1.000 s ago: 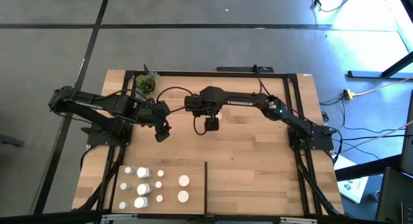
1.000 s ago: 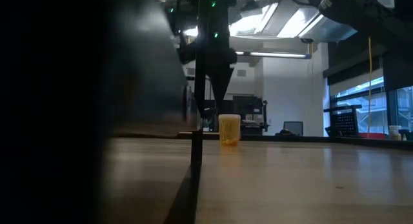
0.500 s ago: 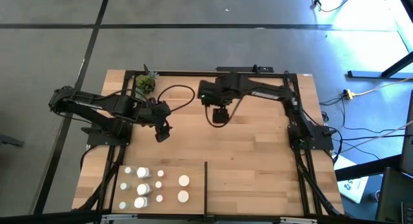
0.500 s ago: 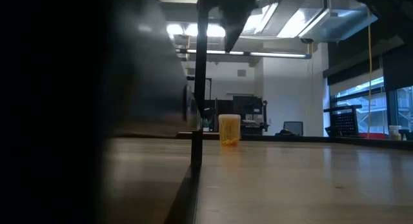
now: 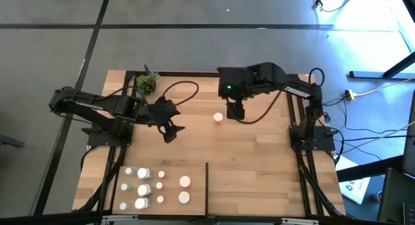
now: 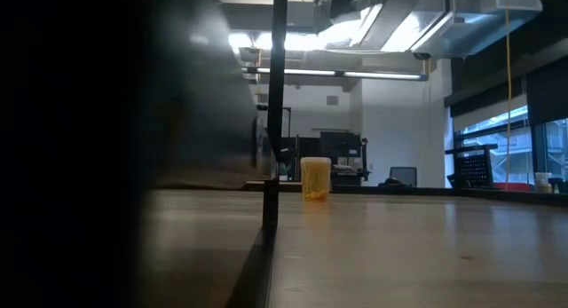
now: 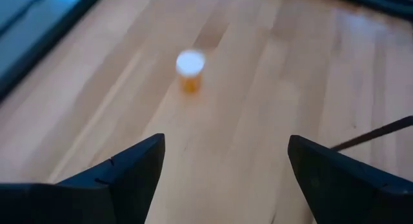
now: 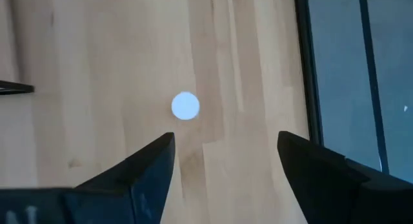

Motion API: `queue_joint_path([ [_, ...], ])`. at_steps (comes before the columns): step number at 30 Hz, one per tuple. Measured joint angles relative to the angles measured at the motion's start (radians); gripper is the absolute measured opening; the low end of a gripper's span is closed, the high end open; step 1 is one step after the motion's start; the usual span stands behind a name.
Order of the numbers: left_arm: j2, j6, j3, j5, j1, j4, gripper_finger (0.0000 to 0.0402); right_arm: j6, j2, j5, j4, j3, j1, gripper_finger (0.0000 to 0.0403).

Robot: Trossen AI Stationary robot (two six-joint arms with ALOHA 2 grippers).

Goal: Pick and place medicine bottles onto shelf by color
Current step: Put the orange pill bottle on the shelf aligned with the other orange pill bottle

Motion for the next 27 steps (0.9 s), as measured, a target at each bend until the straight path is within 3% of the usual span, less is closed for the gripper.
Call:
queue_joint_path([
  [10, 0.115, 0.219, 0.001, 0.012, 0.042, 0.122, 0.0322, 0.043, -0.046, 0.029, -0.001, -0.002, 0.055, 0.0275],
  [15, 0.208, 0.290, 0.001, 0.112, 0.067, 0.213, 0.0322, 0.053, -0.091, 0.045, -0.001, -0.002, 0.062, 0.0275],
  [27, 0.421, 0.440, 0.000, 0.209, 0.174, 0.496, 0.0322, 0.006, -0.204, 0.012, -0.002, -0.001, 0.062, 0.0275],
])
